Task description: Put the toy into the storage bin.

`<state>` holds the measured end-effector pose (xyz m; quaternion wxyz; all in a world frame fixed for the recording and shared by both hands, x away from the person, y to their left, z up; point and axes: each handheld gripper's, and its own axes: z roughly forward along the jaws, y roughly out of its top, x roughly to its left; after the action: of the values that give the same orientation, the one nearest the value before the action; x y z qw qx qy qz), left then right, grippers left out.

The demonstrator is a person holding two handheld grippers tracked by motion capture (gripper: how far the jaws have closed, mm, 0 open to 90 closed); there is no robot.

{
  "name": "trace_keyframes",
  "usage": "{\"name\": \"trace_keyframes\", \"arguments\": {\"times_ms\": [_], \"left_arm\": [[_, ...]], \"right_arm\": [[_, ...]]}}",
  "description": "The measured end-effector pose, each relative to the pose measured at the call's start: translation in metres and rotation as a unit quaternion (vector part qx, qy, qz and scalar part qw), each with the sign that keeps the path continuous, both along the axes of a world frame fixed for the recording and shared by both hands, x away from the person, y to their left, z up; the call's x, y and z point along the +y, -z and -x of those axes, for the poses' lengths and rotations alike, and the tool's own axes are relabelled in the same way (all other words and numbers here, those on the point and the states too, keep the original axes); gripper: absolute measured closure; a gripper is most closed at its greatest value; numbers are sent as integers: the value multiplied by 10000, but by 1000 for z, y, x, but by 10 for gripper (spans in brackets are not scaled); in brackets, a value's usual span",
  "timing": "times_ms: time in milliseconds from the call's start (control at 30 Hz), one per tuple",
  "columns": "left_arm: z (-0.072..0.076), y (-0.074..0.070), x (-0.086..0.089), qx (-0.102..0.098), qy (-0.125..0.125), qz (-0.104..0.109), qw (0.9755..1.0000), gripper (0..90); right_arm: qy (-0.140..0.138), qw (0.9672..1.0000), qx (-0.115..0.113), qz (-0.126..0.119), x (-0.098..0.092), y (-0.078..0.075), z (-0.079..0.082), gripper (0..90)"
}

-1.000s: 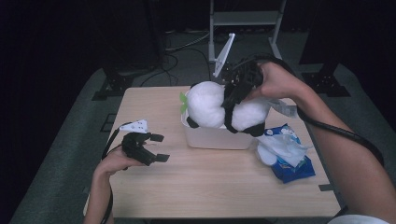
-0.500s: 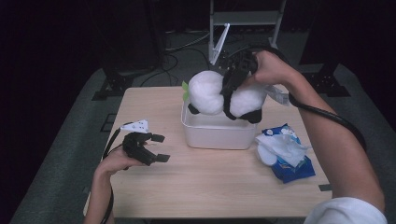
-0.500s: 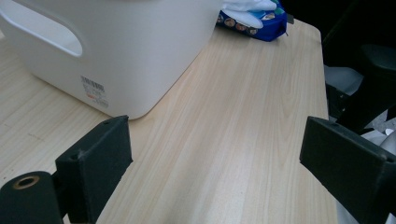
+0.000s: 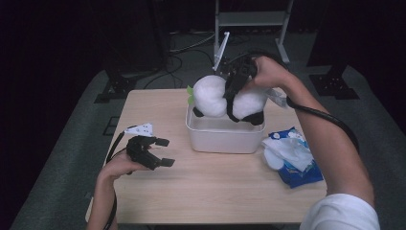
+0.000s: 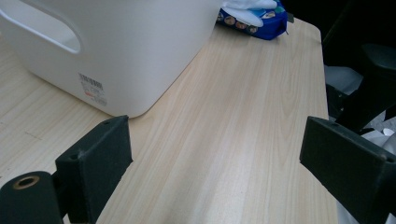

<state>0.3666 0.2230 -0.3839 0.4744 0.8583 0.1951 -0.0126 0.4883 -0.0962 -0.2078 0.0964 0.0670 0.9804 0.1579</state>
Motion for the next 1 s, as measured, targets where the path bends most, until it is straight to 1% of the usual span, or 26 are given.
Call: {"name": "trace_keyframes", "arguments": {"times_ms": [33, 67, 100, 133, 167, 267, 300, 333, 467, 567, 633, 667, 767, 800, 833, 867, 967, 1000], "left_arm": [[0, 0, 0, 0, 0, 0, 10000, 78], [-1, 1, 0, 5, 0, -1, 10000, 78], [-1, 1, 0, 5, 0, -1, 10000, 78], [-1, 1, -1, 6, -1, -10, 10000, 78], [-1, 1, -1, 6, -8, 19, 10000, 78], [-1, 0, 0, 0, -11, 25, 10000, 79], [-1, 0, 1, -7, 2, 17, 10000, 79], [-1, 0, 2, -9, -6, 27, 10000, 78], [-1, 0, 2, 3, 2, 14, 10000, 78], [-1, 0, 2, 7, -5, 21, 10000, 78], [-1, 0, 2, 7, -3, 27, 10000, 78], [-1, 1, 2, 12, -8, 24, 10000, 78], [0, 1, 2, 25, -15, 24, 10000, 79], [0, 1, 2, 28, -13, 2, 10000, 78], [0, 1, 2, 28, -13, 2, 10000, 78], [0, 2, 2, 19, -12, -5, 10000, 78], [0, 1, 3, 12, 0, -4, 10000, 79], [0, 0, 3, -4, 5, 3, 10000, 78]], "right_arm": [[0, 10000, 0, 0, 0, 0, 0, 505], [5, 10000, 41, -2, 1, 8, -6, 505], [5, 10000, 41, -2, 1, 8, -6, 505], [17, 10000, 38, 1, 2, 17, -10, 505], [19, 10000, 72, 29, 3, 22, -12, 504], [31, 9998, 162, 69, 4, 35, -16, 504], [31, 9998, 162, 69, 4, 35, -16, 504], [-13, 9997, 230, 49, 5, 44, -17, 503], [-74, 9993, 353, 54, 9, 58, -17, 501], [-108, 9988, 471, 16, 11, 67, -14, 501], [-123, 9989, 460, 14, 11, 69, -13, 500], [-131, 9988, 479, -9, 11, 73, -10, 500], [-133, 9984, 546, -55, 10, 76, -8, 500], [-130, 9980, 623, -64, 10, 80, -5, 498], [-130, 9980, 623, -64, 10, 80, -5, 498], [-162, 9977, 663, -25, 11, 84, -1, 497], [-174, 9973, 713, -36, 11, 88, 3, 496], [-200, 9971, 736, -59, 11, 91, 7, 495]]}}
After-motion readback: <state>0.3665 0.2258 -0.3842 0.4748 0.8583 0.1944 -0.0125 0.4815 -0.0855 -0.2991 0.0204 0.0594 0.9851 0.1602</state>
